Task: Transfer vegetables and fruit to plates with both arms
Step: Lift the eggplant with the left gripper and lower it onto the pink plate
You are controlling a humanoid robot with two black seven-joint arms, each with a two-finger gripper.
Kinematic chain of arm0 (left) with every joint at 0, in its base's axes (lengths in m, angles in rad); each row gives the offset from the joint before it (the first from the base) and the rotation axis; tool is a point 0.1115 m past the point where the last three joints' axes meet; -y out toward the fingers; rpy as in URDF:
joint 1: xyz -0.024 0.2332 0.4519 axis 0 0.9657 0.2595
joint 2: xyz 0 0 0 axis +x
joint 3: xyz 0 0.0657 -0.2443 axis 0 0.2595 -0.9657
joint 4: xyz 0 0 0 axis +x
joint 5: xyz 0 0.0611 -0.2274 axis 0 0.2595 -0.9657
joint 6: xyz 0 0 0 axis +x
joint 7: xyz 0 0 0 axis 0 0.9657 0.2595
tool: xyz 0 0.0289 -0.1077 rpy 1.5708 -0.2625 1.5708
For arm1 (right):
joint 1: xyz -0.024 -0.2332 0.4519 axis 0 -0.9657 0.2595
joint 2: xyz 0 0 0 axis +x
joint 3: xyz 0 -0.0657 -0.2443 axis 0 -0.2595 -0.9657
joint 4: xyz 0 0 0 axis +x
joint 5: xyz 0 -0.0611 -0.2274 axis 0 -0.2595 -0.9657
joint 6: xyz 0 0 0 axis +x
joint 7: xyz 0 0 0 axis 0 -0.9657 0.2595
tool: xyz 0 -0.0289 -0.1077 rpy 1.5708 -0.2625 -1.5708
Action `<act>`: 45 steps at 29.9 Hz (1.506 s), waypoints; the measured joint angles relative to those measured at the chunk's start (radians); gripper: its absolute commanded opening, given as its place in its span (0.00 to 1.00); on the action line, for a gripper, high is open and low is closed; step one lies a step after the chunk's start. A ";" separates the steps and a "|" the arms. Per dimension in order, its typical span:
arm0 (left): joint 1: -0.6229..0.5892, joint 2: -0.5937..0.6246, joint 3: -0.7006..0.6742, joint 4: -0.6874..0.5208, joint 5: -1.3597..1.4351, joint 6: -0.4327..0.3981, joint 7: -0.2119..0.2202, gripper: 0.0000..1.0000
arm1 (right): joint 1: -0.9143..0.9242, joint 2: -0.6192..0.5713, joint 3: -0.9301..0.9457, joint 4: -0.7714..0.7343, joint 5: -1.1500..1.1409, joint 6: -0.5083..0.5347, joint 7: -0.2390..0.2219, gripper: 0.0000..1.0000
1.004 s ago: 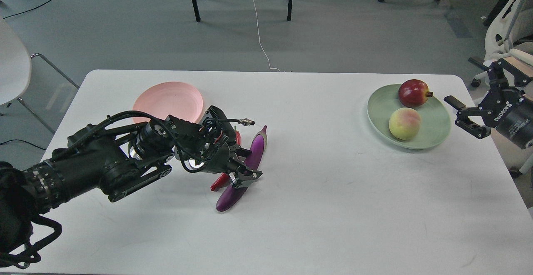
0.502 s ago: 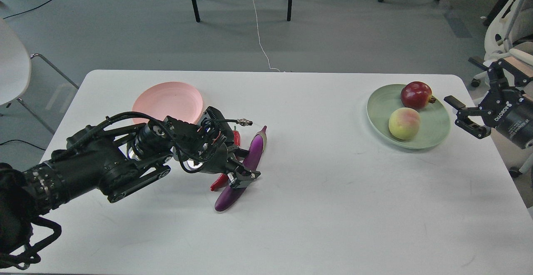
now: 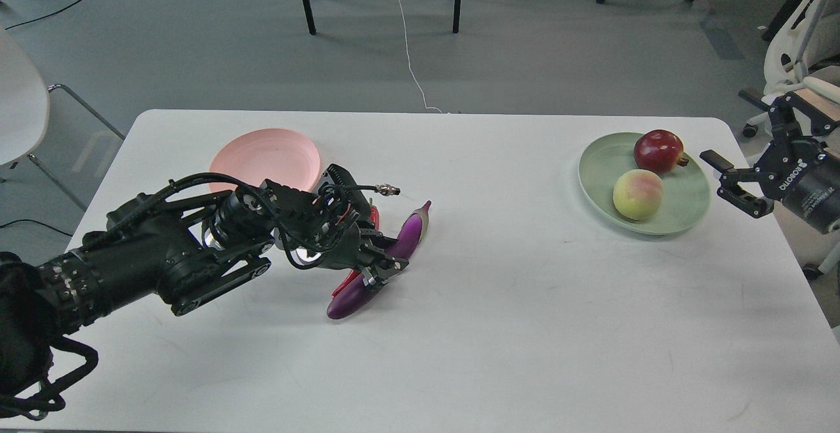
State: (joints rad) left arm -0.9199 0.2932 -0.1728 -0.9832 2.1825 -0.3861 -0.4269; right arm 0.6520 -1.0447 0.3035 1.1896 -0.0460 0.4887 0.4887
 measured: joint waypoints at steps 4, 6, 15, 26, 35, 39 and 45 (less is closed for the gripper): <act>-0.030 -0.004 -0.003 -0.014 0.000 0.000 -0.003 0.12 | 0.000 -0.001 0.000 0.000 0.000 0.000 0.000 0.99; -0.049 -0.004 -0.004 -0.034 0.000 -0.002 -0.004 0.12 | 0.000 -0.001 0.000 0.001 0.000 0.000 0.000 0.99; -0.135 0.029 -0.008 -0.162 -0.001 -0.065 -0.007 0.13 | 0.000 -0.002 0.000 -0.001 0.000 0.000 0.000 0.99; -0.275 0.251 -0.012 -0.119 -0.212 -0.076 -0.007 0.13 | 0.000 0.008 -0.001 -0.001 0.000 0.000 0.000 0.99; -0.207 0.358 -0.003 0.158 -0.270 -0.008 -0.049 0.14 | 0.000 0.012 0.002 0.001 0.000 0.000 0.000 0.99; -0.186 0.310 -0.003 0.275 -0.287 0.014 -0.051 0.14 | 0.000 0.012 0.003 0.002 0.000 0.000 0.000 0.99; -0.165 0.189 -0.003 0.442 -0.342 0.018 -0.051 0.15 | 0.000 0.012 0.004 0.001 0.000 0.000 0.000 0.99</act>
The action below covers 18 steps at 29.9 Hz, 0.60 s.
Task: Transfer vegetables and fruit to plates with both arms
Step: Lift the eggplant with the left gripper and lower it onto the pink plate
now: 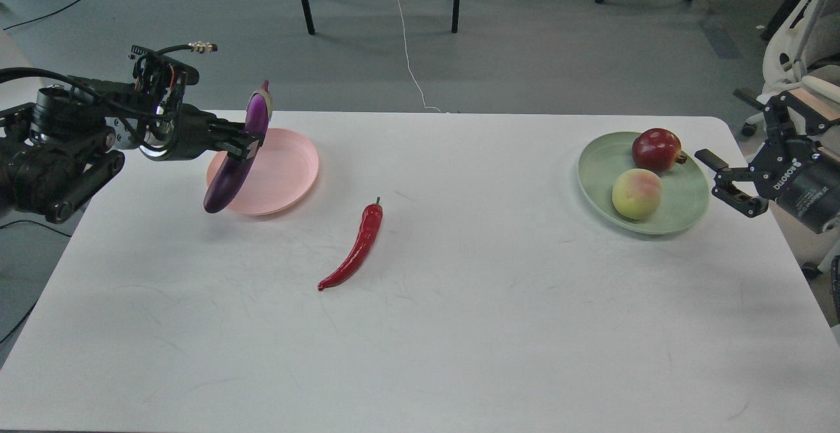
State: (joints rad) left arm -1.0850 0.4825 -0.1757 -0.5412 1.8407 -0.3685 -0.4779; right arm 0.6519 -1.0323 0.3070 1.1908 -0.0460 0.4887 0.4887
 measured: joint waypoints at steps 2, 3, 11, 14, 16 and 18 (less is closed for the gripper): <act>0.003 -0.047 0.001 0.071 -0.012 0.003 0.000 0.15 | 0.000 -0.002 0.000 0.001 0.000 0.000 0.000 0.99; 0.004 -0.066 0.001 0.103 -0.015 0.005 -0.001 0.15 | 0.000 -0.003 0.000 0.001 0.000 0.000 0.000 0.99; 0.051 -0.125 0.031 0.245 -0.029 0.050 -0.004 0.19 | -0.001 -0.009 0.000 0.006 0.000 0.000 0.000 0.99; 0.056 -0.123 0.051 0.260 -0.055 0.060 -0.003 0.20 | -0.001 -0.009 0.000 0.006 0.000 0.000 0.000 0.99; 0.062 -0.124 0.059 0.278 -0.084 0.066 -0.003 0.22 | -0.001 -0.009 0.000 0.006 0.000 0.000 0.000 0.99; 0.069 -0.128 0.068 0.293 -0.112 0.075 -0.002 0.25 | -0.002 -0.009 0.000 0.006 0.000 0.000 0.000 0.99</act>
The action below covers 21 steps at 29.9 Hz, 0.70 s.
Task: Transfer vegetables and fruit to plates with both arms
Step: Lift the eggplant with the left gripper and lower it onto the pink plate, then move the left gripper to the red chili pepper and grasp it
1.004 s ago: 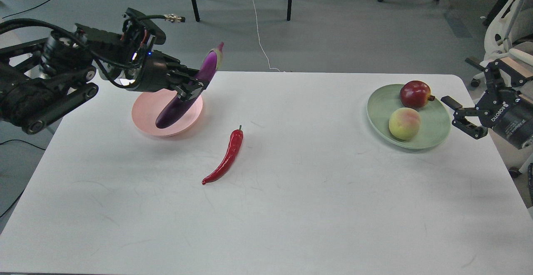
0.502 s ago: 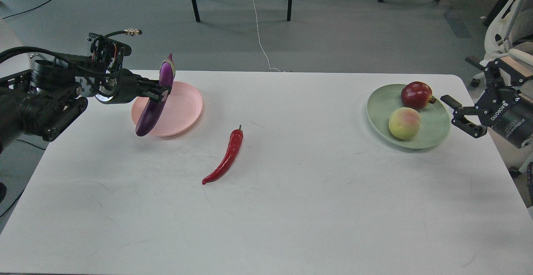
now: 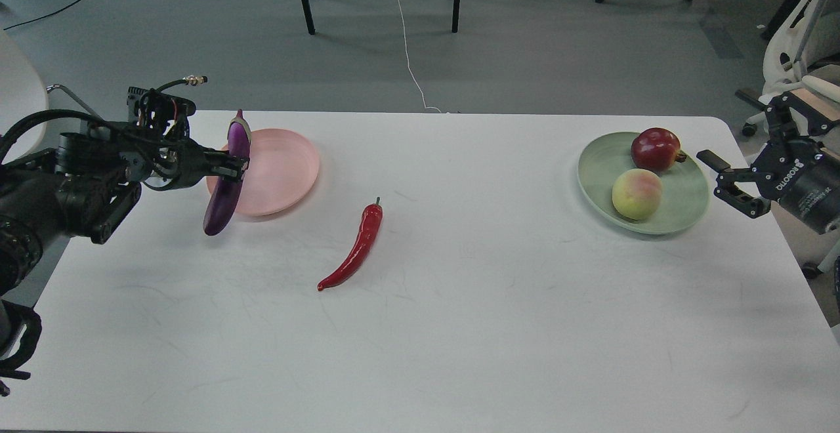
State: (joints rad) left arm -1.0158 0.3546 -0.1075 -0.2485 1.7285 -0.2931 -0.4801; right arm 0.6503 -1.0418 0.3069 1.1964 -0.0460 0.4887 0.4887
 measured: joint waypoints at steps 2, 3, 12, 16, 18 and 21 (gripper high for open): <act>0.003 -0.004 0.006 0.006 -0.018 0.004 0.000 0.29 | 0.000 0.000 -0.001 0.000 0.000 0.000 0.000 0.99; 0.003 -0.005 0.007 0.008 -0.024 0.005 0.000 0.31 | 0.000 0.000 -0.001 0.000 0.000 0.000 0.000 0.99; 0.006 -0.012 0.008 0.011 -0.043 0.010 0.002 0.74 | 0.000 0.000 0.000 0.001 0.000 0.000 0.000 0.99; 0.006 -0.012 0.009 0.011 -0.053 0.011 0.002 0.85 | 0.000 0.000 0.000 0.002 0.000 0.000 0.000 0.99; 0.006 -0.008 0.009 0.011 -0.054 0.012 0.001 0.88 | 0.000 0.000 0.000 0.002 0.000 0.000 0.000 0.99; 0.006 -0.001 0.010 0.011 -0.055 0.020 0.002 0.93 | 0.000 -0.001 0.000 0.009 -0.001 0.000 0.000 0.99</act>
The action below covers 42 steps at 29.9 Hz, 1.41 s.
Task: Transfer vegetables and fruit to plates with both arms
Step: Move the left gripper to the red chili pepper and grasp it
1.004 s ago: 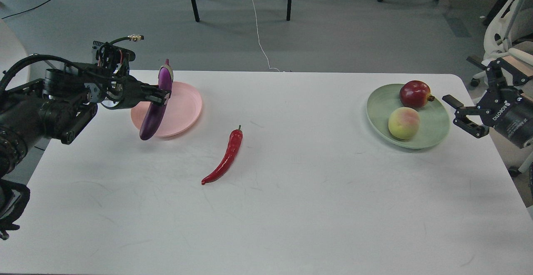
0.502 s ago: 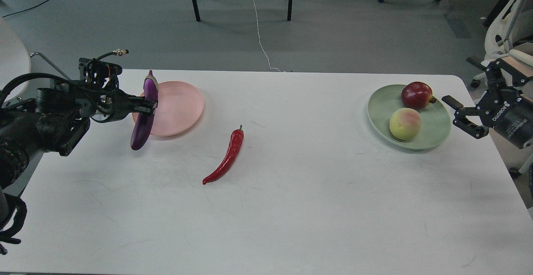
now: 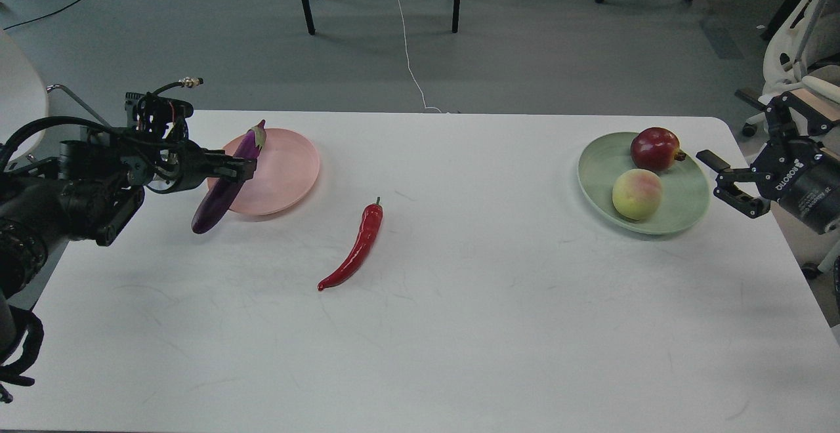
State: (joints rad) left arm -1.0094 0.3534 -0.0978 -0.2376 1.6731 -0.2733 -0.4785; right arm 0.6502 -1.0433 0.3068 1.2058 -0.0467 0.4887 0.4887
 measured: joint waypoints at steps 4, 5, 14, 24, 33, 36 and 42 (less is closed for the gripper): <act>-0.003 0.005 0.001 0.000 -0.003 0.020 -0.001 0.97 | -0.001 -0.001 0.000 0.003 0.000 0.000 0.000 0.99; -0.008 0.006 0.001 -0.001 -0.003 0.026 -0.002 0.97 | -0.001 -0.001 0.000 0.003 0.000 0.000 0.000 0.99; -0.150 0.007 0.002 -0.083 -0.002 0.096 -0.010 0.98 | -0.001 -0.002 0.000 0.002 -0.001 0.000 0.000 0.99; -0.205 0.070 0.024 -0.609 0.085 0.094 -0.011 0.98 | -0.001 -0.002 0.002 0.000 -0.001 0.000 0.000 0.99; -0.093 0.085 0.071 -0.815 0.156 0.088 0.036 0.98 | -0.001 -0.010 0.002 0.000 -0.001 0.000 0.000 0.99; -0.038 0.081 0.073 -0.816 0.185 0.098 0.038 0.98 | -0.001 -0.015 0.002 0.000 -0.001 0.000 0.000 0.99; 0.027 0.081 0.073 -0.786 0.204 0.120 0.090 0.98 | -0.003 -0.016 0.002 0.001 -0.001 0.000 0.000 0.99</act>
State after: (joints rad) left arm -0.9825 0.4341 -0.0244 -1.0234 1.8772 -0.1530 -0.3883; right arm 0.6476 -1.0597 0.3084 1.2073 -0.0476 0.4887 0.4887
